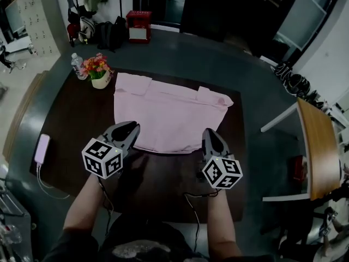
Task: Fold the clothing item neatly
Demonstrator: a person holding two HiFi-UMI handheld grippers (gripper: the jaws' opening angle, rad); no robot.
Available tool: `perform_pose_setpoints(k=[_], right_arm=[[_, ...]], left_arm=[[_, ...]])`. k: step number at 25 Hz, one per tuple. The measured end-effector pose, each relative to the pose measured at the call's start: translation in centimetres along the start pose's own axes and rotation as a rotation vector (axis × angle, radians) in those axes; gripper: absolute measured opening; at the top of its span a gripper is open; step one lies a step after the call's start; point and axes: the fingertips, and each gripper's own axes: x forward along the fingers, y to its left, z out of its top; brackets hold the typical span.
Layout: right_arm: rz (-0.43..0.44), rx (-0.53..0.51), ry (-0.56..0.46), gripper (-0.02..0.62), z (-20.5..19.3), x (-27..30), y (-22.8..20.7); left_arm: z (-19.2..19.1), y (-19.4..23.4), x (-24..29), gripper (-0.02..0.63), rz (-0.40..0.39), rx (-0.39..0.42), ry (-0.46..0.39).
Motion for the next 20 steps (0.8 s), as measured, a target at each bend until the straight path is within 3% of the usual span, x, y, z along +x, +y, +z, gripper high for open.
perform_pose_setpoints(k=[4,10,16,20], right_arm=[[0.043,-0.029,-0.055,-0.006,1.2,-4.6,4.4],[0.028,0.012,-0.085,-0.006,-0.2,-10.8,8.0],[-0.001,0.061,-0.086,-0.006,-4.2,-18.4,13.4],[0.003,-0.009,-0.07,-0.006,-6.7,-25.1,18.4]], left_arm=[[1.1,-4.3,-2.8,0.011,-0.01,0.045,-0.063],[-0.4,-9.7,-8.1,0.011,-0.089,-0.018,-0.112],[-4.2,-12.7,-18.0,0.011,-0.114,-0.058,-0.119],[-6.5,-15.2,-25.6,0.011,-0.113,-0.065,-0.135]])
